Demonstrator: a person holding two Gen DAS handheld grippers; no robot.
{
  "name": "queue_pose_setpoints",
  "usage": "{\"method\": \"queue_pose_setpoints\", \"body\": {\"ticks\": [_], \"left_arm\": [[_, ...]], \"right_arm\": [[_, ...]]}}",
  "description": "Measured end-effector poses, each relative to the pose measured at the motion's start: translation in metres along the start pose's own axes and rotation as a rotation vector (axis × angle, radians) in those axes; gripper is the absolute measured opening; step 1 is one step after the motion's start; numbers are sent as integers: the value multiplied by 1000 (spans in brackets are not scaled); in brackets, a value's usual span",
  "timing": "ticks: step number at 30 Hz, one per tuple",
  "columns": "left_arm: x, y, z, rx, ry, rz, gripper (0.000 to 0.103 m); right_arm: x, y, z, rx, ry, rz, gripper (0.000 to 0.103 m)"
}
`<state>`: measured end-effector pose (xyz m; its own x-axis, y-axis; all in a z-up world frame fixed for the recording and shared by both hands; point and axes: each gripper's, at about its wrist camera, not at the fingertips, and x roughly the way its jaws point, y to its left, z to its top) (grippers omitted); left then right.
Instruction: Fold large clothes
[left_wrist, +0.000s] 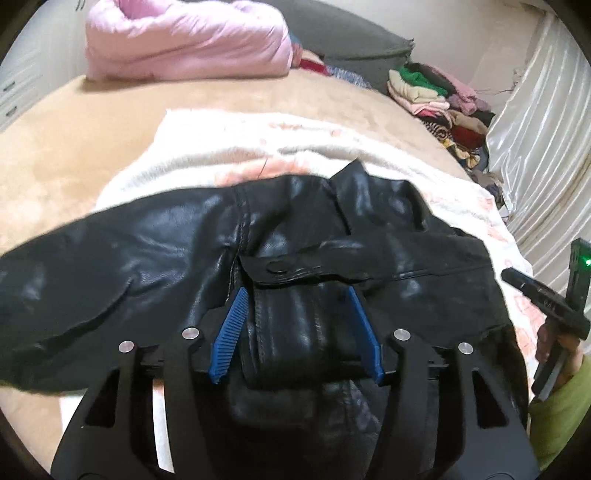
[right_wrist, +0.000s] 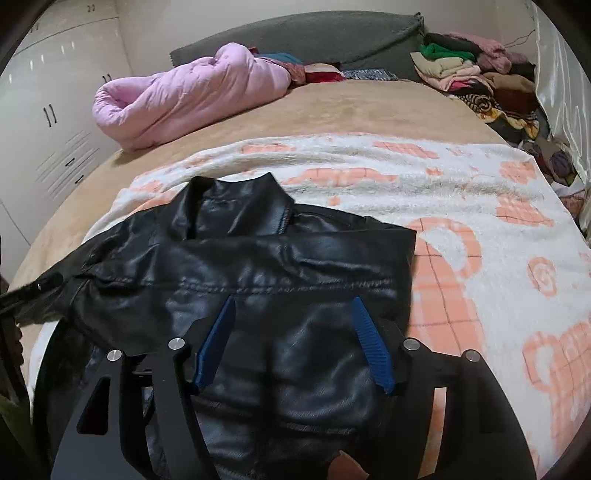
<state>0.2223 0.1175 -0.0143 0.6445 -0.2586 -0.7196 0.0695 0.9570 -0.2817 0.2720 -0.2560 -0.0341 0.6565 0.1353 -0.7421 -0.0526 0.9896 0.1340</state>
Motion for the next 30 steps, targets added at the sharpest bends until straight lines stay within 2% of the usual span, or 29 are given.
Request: {"method": "queue_pose_setpoints", "body": {"ticks": [3, 7, 12, 16, 19, 28, 30], "left_arm": [[-12, -16, -2, 25, -20, -20, 51], [-4, -40, -13, 72, 14, -30, 63], [25, -50, -28, 117, 91, 22, 64], [43, -40, -38, 107, 143, 46, 64], [53, -32, -46, 100, 160, 40, 64], [50, -29, -47, 95, 145, 19, 67], [48, -30, -46, 92, 144, 22, 71]], "right_arm": [[-7, 12, -7, -1, -8, 12, 68], [-10, 27, -13, -16, -9, 26, 69], [-7, 40, -22, -35, 8, 40, 71], [9, 39, -35, -49, 77, -18, 71], [30, 25, -48, -6, 175, -56, 71], [28, 26, -52, 16, 138, -61, 71], [21, 25, -50, 35, 118, -47, 72]]}}
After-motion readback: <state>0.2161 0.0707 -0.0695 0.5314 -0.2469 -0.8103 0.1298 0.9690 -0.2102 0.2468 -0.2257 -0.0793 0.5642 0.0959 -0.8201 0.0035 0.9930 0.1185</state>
